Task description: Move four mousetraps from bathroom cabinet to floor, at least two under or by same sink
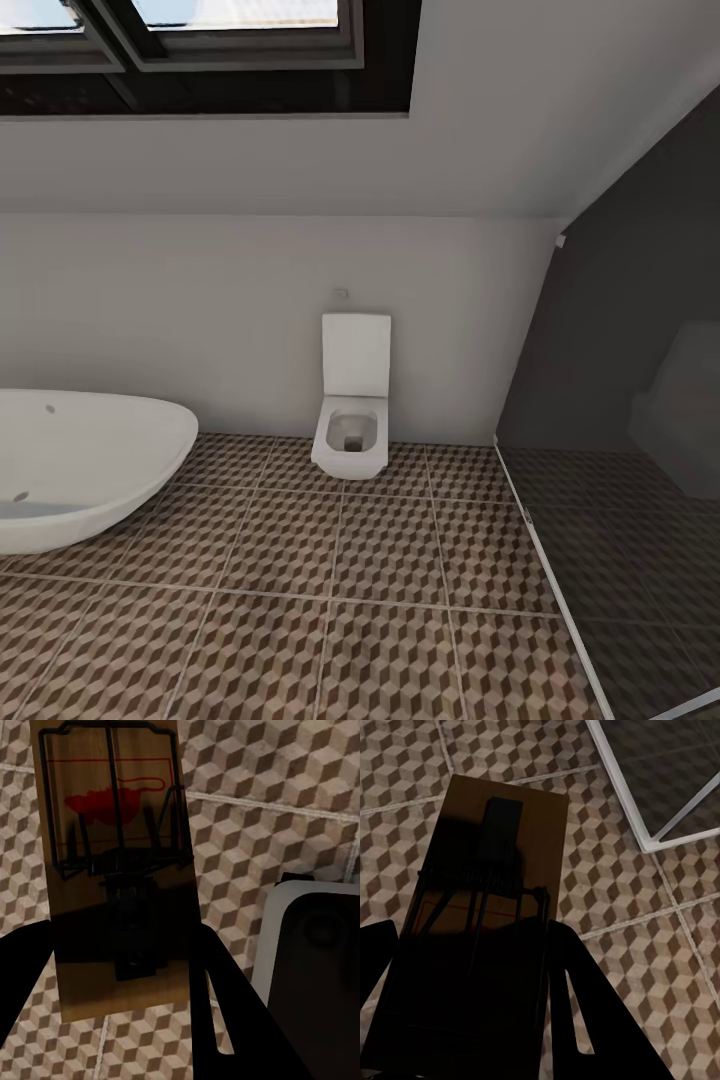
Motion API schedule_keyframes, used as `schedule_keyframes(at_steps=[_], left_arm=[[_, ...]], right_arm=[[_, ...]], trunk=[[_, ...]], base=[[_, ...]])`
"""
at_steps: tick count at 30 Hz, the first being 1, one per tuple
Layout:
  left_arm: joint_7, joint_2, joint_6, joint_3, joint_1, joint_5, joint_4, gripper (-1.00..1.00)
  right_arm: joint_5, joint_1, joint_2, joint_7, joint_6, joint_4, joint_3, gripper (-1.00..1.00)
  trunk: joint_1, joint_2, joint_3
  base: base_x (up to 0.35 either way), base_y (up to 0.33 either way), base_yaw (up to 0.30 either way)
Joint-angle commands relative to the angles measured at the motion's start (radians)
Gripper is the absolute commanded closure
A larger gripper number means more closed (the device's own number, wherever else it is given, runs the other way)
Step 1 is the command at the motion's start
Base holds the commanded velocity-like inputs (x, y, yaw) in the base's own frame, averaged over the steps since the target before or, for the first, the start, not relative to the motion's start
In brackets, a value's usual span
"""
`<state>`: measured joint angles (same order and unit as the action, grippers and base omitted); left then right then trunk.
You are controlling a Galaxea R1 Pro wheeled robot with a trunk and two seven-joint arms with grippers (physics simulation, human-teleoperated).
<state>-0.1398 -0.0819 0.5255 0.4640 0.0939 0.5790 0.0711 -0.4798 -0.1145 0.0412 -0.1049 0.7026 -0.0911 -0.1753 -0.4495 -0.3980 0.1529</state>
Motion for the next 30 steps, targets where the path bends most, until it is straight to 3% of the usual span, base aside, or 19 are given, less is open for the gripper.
schedule_keyframes(at_steps=[1,30], left_arm=[[-0.006,0.001,0.003,0.007,0.001,-0.002,0.003,1.00],[-0.006,0.001,0.004,0.007,0.001,-0.002,0.003,1.00]], right_arm=[[-0.002,-0.001,0.000,-0.009,0.002,0.000,-0.009,1.00],[-0.002,-0.001,0.000,-0.009,0.002,0.000,-0.009,1.00]], trunk=[[-0.001,-0.002,0.002],[-0.001,-0.002,0.002]], base=[[0.000,0.000,0.000],[0.000,0.000,0.000]])
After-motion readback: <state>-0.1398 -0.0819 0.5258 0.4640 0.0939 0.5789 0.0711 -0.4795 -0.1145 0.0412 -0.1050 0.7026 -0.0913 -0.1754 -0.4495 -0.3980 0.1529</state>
